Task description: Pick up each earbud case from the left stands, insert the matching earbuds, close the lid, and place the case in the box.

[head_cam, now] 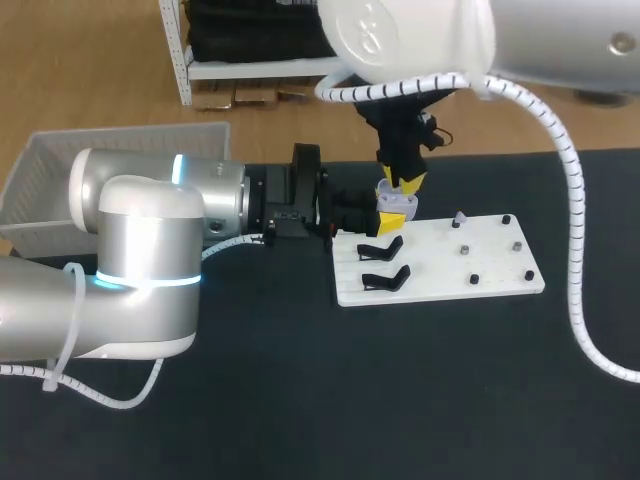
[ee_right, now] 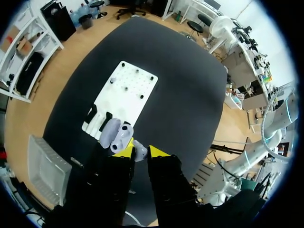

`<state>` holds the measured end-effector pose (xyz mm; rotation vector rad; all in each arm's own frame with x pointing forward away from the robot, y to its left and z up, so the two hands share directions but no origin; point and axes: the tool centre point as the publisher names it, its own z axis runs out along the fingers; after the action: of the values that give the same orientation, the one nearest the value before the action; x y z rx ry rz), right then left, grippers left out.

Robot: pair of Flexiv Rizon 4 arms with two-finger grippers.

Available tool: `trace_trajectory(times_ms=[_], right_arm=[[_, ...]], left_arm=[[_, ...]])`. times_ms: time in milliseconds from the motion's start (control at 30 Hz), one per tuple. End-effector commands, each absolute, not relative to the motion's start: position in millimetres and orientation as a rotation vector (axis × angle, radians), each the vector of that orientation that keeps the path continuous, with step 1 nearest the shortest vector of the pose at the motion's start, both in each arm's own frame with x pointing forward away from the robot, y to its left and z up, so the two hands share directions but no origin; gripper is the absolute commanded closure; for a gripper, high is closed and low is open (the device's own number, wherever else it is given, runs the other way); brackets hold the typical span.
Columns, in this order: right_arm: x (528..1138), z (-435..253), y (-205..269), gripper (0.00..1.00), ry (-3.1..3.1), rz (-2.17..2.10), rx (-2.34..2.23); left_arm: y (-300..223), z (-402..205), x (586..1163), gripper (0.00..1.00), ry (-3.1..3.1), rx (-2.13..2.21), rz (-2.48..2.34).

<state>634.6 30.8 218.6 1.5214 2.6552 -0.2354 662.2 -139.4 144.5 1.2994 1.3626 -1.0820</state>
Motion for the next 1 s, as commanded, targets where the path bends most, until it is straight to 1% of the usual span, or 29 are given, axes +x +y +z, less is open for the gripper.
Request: trace_trajectory(times_ms=[33, 1000], right_arm=[[641, 210, 32, 1.0, 2.657, -0.262, 1.542], [653, 195, 24, 1.0, 2.635, -0.223, 1.603]], left_arm=[[-139, 143, 662, 1.0, 1.357, 1.293, -1.08], [-139, 143, 662, 1.0, 1.357, 1.293, -1.08]])
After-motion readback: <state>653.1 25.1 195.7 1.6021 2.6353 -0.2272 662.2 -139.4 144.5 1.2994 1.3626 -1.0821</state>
